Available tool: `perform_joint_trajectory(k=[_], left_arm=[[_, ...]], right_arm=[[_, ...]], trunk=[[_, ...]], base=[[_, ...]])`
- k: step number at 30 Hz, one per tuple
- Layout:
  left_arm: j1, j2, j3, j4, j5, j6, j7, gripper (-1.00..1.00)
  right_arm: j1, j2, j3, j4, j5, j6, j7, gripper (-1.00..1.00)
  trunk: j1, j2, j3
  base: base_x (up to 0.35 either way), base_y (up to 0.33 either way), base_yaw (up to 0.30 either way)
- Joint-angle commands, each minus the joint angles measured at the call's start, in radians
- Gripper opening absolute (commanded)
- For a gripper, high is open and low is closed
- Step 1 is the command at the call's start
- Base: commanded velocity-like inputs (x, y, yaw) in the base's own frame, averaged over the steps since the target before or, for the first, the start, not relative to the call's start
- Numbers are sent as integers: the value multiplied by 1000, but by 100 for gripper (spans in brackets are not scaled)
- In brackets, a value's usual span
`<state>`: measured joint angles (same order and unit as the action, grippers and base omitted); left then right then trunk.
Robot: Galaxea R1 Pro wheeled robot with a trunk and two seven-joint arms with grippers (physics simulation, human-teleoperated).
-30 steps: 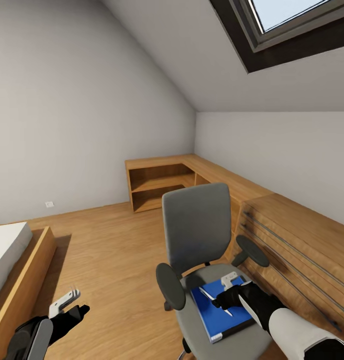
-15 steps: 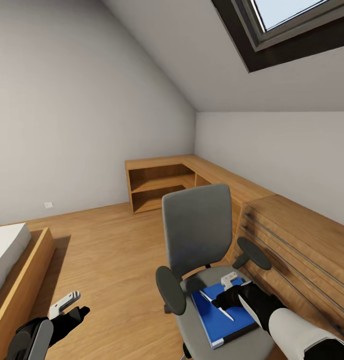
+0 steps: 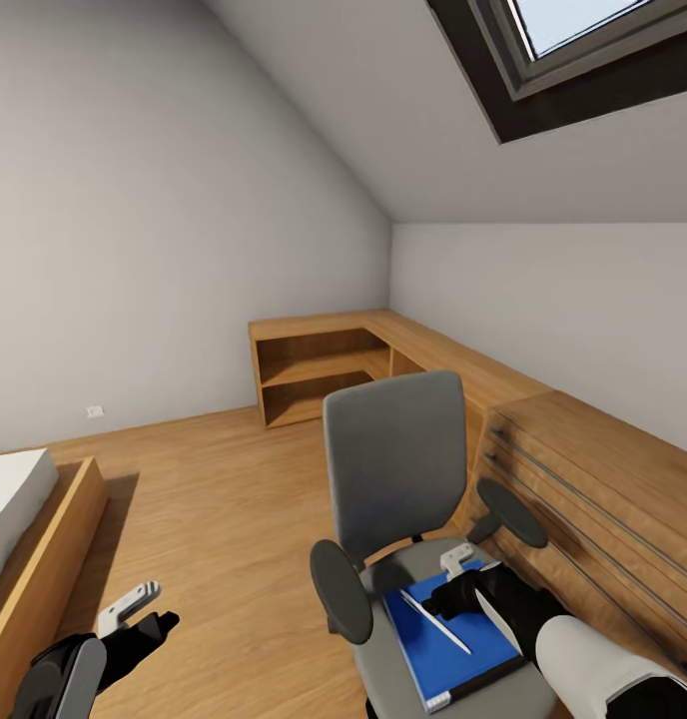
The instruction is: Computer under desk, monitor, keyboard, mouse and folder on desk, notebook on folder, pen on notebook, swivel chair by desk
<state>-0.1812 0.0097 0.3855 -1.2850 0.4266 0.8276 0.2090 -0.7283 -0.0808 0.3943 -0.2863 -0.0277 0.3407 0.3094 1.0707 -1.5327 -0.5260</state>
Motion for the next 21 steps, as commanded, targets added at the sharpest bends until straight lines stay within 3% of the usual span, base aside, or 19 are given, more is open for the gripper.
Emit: perform_joint_trajectory(k=[1, 21], left_arm=[[-1, 1, 1, -2, 12, 4, 9, 100], [-1, 0, 1, -4, 14, 4, 10, 100]], right_arm=[[0, 0, 6, -2, -2, 6, 2, 100], [0, 9, 12, -1, 0, 19, 2, 100]], trunk=[[0, -1, -1], [0, -1, -1]], base=[[4, 0, 0], [0, 0, 0]])
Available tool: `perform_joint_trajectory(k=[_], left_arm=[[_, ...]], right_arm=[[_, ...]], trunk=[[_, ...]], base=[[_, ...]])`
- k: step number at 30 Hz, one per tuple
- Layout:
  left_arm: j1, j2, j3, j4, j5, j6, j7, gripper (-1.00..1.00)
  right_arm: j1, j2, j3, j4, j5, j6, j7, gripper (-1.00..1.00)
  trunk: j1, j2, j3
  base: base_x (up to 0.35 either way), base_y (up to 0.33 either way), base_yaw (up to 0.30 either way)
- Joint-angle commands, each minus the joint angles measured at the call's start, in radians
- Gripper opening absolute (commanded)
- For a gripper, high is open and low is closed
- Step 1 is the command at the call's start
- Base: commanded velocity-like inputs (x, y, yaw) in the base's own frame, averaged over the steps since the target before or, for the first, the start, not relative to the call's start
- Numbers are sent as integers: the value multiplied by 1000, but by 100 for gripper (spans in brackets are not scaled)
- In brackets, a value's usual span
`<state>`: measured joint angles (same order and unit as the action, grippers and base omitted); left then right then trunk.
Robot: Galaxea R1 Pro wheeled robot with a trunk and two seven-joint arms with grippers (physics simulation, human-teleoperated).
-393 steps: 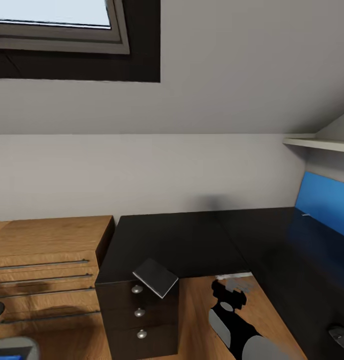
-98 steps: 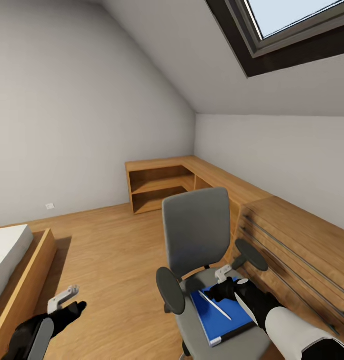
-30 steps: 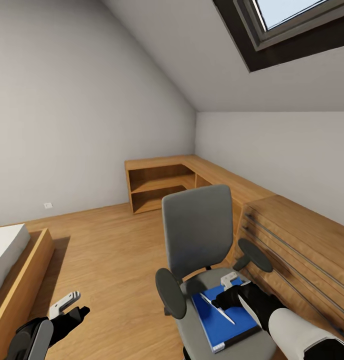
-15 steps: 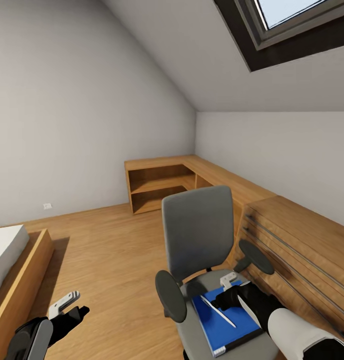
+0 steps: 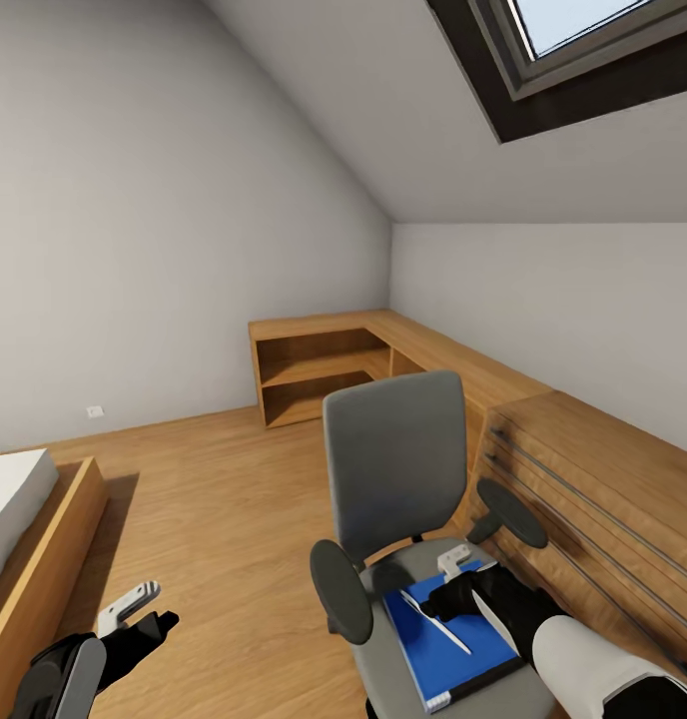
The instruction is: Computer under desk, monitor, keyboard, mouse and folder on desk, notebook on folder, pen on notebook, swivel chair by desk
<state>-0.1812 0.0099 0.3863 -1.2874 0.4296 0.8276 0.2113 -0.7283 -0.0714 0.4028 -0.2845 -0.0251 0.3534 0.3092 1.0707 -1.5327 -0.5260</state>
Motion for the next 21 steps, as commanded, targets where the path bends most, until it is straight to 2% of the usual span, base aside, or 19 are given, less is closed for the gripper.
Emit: perform_joint_trajectory(k=[1, 4, 12, 21], left_arm=[[-1, 0, 0, -1, 11, 4, 8, 100], [-1, 0, 0, -1, 11, 4, 8, 100], [-1, 1, 5, -1, 12, 4, 8, 100], [-1, -1, 8, -1, 12, 4, 8, 100]], right_arm=[[0, -1, 4, -2, -2, 6, 2, 100], [0, 0, 4, -2, -2, 6, 2, 100], [0, 2, 4, -2, -2, 7, 2, 100], [0, 23, 4, -2, -2, 43, 2, 100]], trunk=[[4, -8, -4], [15, -29, -14], [15, -29, -14], [15, -29, -14]], base=[[0, 0, 0], [0, 0, 0], [0, 0, 0], [0, 0, 0]])
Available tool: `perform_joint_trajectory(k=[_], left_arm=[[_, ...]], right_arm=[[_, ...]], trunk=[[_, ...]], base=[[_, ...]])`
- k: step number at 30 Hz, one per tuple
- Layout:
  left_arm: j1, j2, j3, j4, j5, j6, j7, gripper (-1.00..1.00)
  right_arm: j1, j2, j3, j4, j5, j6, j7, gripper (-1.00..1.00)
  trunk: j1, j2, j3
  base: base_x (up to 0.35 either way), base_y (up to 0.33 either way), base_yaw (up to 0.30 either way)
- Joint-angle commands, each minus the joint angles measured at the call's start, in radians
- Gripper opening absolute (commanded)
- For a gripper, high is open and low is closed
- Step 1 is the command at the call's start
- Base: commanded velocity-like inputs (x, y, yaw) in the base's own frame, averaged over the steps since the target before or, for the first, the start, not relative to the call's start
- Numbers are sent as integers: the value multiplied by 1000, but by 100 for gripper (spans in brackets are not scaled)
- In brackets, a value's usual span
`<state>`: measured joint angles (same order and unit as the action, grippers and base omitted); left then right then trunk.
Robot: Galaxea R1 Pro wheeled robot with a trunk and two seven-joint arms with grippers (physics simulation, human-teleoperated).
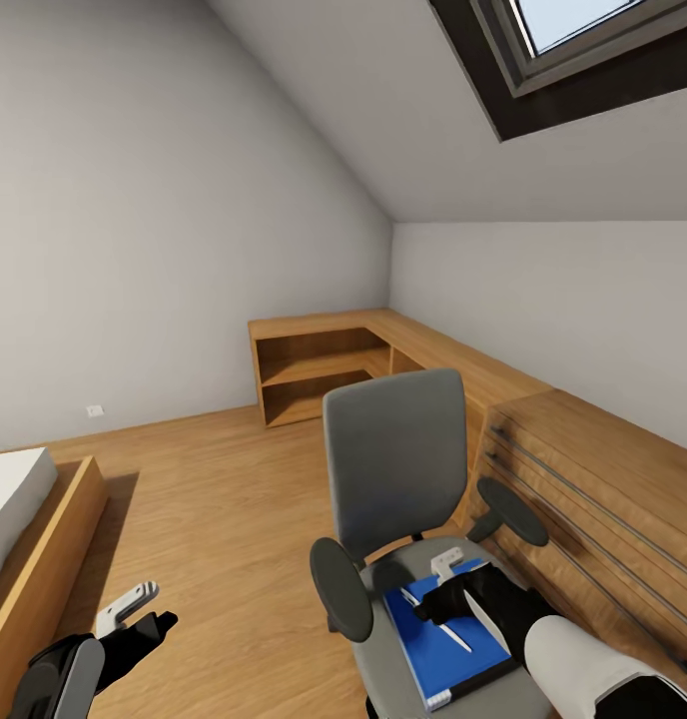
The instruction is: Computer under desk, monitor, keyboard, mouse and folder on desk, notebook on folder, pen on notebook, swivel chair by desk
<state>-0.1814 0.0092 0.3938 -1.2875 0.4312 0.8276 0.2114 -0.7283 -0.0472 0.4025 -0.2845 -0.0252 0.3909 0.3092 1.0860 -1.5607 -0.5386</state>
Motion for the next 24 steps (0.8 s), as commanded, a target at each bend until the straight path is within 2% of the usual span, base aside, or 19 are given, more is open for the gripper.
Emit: perform_joint_trajectory(k=[1, 24], left_arm=[[0, 0, 0, -1, 11, 4, 8, 100], [0, 0, 2, -2, 11, 4, 8, 100]], right_arm=[[0, 0, 4, -2, -2, 8, 2, 100], [0, 0, 1, -2, -3, 13, 4, 100]], trunk=[[0, -1, -1], [0, -1, -1]], base=[[0, 0, 0], [0, 0, 0]])
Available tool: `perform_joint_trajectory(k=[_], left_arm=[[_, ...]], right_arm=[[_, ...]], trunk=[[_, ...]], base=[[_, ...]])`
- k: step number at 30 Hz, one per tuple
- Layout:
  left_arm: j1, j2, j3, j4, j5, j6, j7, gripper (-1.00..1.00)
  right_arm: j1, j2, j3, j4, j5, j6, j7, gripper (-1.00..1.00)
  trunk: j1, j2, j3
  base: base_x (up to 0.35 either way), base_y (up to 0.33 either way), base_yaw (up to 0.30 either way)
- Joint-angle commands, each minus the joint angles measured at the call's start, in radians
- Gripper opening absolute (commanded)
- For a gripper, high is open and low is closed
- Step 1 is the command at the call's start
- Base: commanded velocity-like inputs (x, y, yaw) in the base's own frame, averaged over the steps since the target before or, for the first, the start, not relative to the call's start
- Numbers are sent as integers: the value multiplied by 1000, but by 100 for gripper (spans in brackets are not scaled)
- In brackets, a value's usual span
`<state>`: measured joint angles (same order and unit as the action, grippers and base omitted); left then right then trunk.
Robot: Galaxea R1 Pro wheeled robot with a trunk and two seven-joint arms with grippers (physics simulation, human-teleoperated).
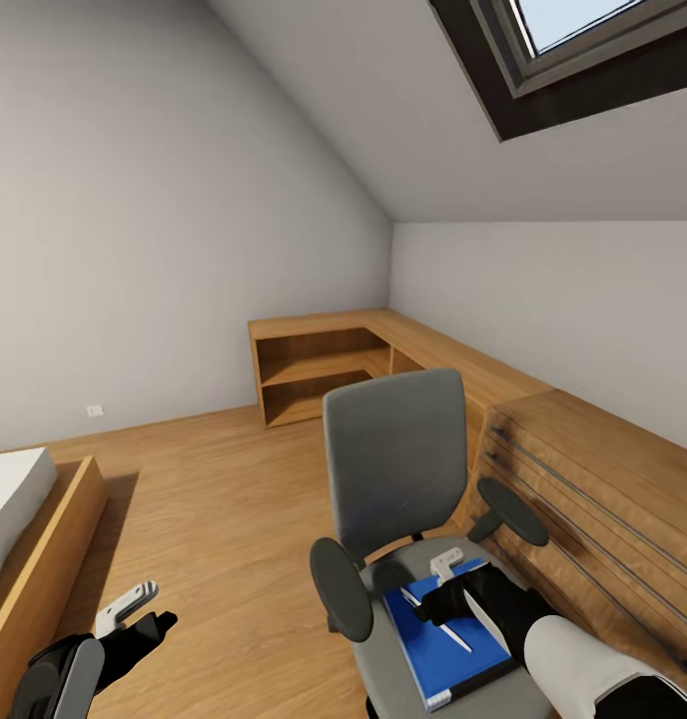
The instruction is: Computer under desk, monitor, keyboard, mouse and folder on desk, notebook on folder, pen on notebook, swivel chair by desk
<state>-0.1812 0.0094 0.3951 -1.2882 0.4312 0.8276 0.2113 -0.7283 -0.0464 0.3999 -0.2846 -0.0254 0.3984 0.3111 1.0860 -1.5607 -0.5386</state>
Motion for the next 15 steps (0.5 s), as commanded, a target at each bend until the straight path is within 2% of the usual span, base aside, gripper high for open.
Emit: perform_joint_trajectory(k=[1, 5, 15], left_arm=[[0, 0, 0, -1, 11, 4, 8, 100], [-1, 0, 1, -3, 11, 4, 8, 100], [-1, 0, 0, -3, 11, 4, 8, 100]], right_arm=[[0, -1, 4, -2, -3, 6, 3, 100], [0, -1, 4, -2, -3, 6, 3, 100], [0, -1, 3, -2, -2, 5, 3, 100]], trunk=[[0, -1, -1], [11, -22, -10], [11, -22, -10]], base=[[0, 0, 0], [0, 0, 0], [0, 0, 0]])
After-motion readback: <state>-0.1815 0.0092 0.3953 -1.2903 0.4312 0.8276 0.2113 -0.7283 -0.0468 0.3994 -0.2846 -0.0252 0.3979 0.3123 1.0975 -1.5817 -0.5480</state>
